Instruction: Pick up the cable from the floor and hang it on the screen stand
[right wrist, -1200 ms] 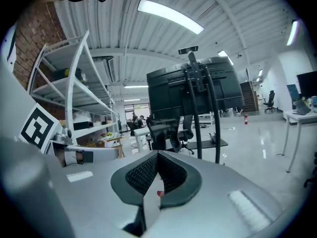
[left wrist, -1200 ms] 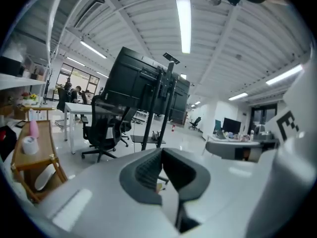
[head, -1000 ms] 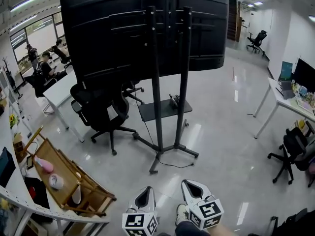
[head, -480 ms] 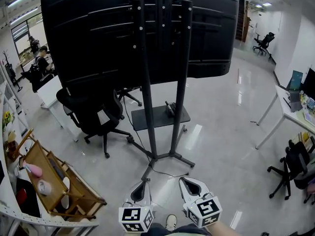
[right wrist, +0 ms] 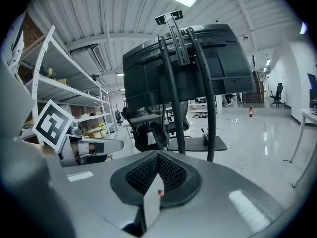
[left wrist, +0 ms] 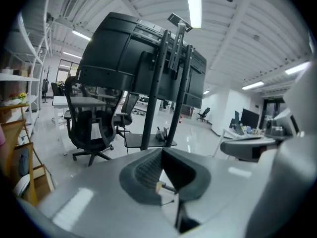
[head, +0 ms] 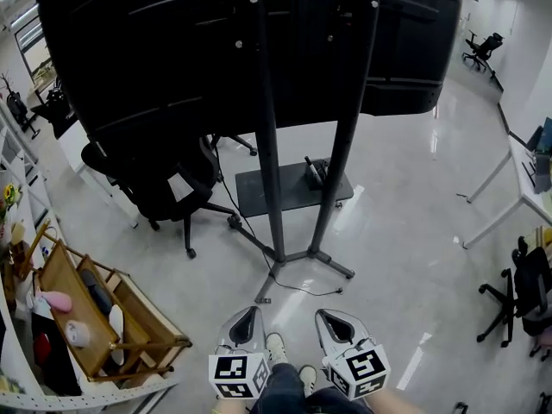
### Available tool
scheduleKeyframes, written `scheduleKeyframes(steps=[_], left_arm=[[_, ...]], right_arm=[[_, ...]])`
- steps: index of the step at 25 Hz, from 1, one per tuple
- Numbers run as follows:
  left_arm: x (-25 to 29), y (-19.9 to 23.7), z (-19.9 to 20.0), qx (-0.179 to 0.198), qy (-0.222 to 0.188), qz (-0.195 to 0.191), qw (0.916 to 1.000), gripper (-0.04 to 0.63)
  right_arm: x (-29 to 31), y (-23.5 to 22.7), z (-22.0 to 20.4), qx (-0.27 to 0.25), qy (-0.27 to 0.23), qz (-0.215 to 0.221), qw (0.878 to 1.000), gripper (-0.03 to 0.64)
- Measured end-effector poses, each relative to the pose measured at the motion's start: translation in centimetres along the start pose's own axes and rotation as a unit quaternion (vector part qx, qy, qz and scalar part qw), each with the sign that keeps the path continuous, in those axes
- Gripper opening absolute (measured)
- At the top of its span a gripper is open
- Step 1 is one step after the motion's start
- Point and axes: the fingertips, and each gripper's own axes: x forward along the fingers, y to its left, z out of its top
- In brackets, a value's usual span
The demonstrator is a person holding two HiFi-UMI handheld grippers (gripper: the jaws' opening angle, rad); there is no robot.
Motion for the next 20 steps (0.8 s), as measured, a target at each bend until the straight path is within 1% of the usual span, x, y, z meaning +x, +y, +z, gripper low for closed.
scheduleKeyframes(steps=[3, 8, 11, 14, 15, 16, 18, 20], left_arm=[[5.6, 3.6, -0.6, -0.013, -0.004, -0.006, 0.9999, 0.006], [16.9, 11.5, -2.6, -0.075, -0.039, 0.005, 0.9964, 0.008], [23.0, 15.2, -4.5, -0.084, -0.052, 0.004, 0.9951, 0.008], [28.5, 17.3, -6.9, -0.091, -0.056, -0.017, 0.9942, 0.008], [30.2, 17.9, -7.9, -0.096, -0.054, -0.024, 0.9937, 0.044], [31.7, 18.5, -8.8, -0.102, -0.052, -0.029, 0.9930, 0.109], [34.5, 19.8, -10.7, -0.107, -0.046, -0.030, 0.9928, 0.118], [36.8, 20.8, -12.6, -0.095, -0.034, -0.025, 0.9945, 0.132]], right_arm=[[3.5, -1.1, -0.6, 0.011, 0.016, -0.003, 1.000, -0.002], [10.1, -3.3, -3.0, 0.025, 0.045, -0.018, 0.999, -0.002], [13.6, -4.9, -4.4, 0.031, 0.041, -0.032, 0.998, -0.002], [17.3, -6.3, -5.6, 0.052, 0.036, -0.040, 0.997, -0.002], [18.6, -6.8, -6.1, 0.060, 0.035, -0.041, 0.997, -0.002], [19.8, -7.2, -6.7, 0.066, 0.033, -0.041, 0.996, -0.002], [22.0, -8.0, -8.0, 0.072, 0.029, -0.039, 0.996, -0.002], [24.1, -8.7, -9.8, 0.075, 0.029, -0.038, 0.996, -0.002]])
